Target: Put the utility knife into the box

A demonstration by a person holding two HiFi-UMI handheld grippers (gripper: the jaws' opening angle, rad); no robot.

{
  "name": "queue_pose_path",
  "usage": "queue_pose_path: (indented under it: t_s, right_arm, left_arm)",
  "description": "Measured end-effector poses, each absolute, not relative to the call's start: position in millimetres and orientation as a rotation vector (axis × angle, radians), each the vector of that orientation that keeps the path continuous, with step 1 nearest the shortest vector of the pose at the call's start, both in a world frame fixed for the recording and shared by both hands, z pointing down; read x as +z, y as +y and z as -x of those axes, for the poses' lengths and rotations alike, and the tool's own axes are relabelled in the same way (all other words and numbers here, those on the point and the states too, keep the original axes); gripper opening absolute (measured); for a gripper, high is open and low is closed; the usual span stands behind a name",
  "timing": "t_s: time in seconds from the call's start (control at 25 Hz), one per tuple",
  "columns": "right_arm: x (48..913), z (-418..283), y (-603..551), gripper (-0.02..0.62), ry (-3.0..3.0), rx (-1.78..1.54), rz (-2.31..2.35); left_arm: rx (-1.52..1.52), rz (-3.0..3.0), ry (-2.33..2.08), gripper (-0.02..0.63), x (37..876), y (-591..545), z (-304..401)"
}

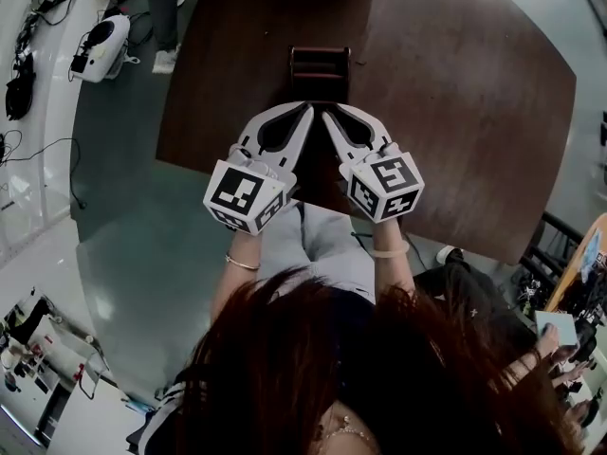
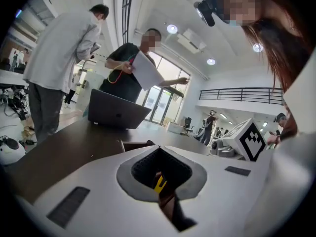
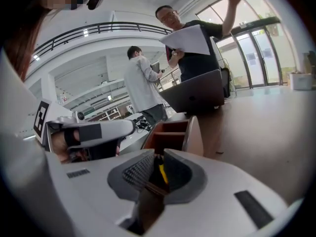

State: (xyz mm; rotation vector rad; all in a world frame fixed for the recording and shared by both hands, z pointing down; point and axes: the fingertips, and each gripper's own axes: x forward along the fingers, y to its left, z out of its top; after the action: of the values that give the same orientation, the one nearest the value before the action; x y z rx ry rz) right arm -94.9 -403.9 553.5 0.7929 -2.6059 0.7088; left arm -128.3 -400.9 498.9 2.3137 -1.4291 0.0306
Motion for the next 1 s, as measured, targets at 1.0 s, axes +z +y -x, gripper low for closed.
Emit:
queue_pose_path:
  t_s: [1.0]
  right_arm:
    - [376.1,94.6,-416.2,0.015,-2.913,0.309,-0.933]
  left_arm:
    - [-0.040,-2.511,-1.546,-0.008,379.4,-395.3,141.2]
